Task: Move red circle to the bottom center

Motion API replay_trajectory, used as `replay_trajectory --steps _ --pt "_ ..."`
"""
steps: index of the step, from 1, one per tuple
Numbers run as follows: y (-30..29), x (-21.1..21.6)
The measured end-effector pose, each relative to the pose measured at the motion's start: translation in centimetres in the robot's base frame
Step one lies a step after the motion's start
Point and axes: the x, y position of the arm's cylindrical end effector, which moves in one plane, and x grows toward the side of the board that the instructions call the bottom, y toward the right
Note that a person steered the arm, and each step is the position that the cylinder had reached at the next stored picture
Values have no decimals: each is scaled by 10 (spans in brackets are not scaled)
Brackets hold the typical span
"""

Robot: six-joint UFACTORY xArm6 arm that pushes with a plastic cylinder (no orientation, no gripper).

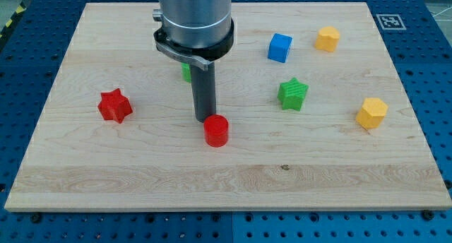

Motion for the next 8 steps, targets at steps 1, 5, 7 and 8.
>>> replay_trajectory --steps 1,5,7,8 --pt "3 17" --pt "8 26" --pt "27 30" --pt "42 30"
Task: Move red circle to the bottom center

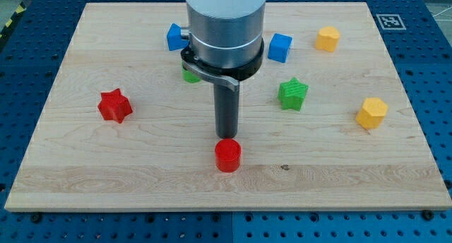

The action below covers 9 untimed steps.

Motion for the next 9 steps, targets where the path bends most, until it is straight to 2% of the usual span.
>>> replay_trajectory --steps 2,9 --pt "20 0" --pt "-2 41"
